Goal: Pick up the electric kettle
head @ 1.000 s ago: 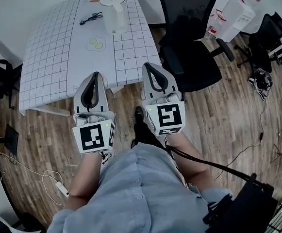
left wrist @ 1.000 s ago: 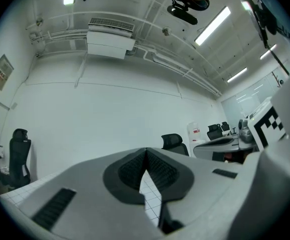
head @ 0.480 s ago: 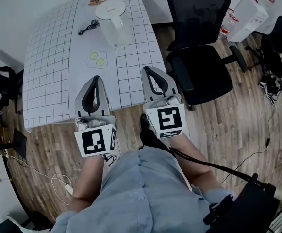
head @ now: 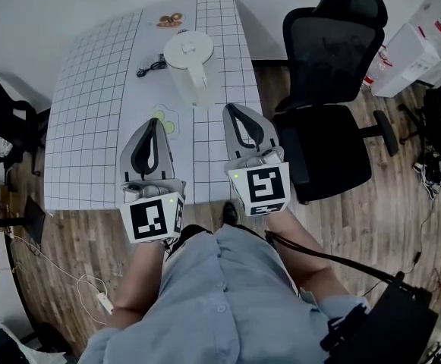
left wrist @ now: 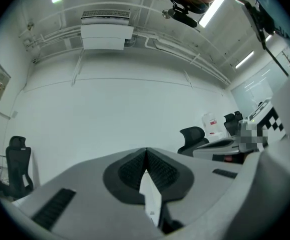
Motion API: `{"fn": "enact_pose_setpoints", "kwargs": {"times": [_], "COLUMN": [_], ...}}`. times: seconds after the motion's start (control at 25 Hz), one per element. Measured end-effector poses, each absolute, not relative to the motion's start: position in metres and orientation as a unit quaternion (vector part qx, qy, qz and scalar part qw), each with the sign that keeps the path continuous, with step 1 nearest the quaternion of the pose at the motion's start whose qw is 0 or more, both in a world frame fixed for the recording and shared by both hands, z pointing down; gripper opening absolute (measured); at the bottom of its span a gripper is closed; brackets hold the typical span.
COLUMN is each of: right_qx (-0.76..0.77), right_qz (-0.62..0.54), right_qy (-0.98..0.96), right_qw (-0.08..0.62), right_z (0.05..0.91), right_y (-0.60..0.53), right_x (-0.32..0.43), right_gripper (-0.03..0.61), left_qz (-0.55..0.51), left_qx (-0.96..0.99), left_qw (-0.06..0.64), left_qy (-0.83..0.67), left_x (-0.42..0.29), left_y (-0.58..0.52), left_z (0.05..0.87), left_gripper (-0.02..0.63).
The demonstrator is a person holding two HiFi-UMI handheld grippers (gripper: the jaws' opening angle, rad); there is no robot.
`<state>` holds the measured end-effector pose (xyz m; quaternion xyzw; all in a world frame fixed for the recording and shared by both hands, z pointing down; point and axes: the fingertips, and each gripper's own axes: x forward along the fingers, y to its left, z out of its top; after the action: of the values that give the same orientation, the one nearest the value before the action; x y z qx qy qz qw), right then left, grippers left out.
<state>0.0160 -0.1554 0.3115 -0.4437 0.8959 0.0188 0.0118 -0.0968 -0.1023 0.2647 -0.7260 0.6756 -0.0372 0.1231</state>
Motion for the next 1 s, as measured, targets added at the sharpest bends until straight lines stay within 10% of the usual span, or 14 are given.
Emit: {"fn": "enact_pose_setpoints", "kwargs": {"times": [1.0], "right_qx": [-0.440], "right_qz": [-0.045], "right_qy": [0.893], "right_qw": [-0.089], "right_z": [0.399], "right_y": [-0.192], "right_x": [-0.015], "right_gripper": [0.003], "left_qz": [-0.053], "left_qx": [-0.724], "left_qw": [0.046], "left_qy": [0.687], "left_x": [-0.153], "left_y": [-0.174], "left_z": [0.310], "left_gripper": [0.002]}}
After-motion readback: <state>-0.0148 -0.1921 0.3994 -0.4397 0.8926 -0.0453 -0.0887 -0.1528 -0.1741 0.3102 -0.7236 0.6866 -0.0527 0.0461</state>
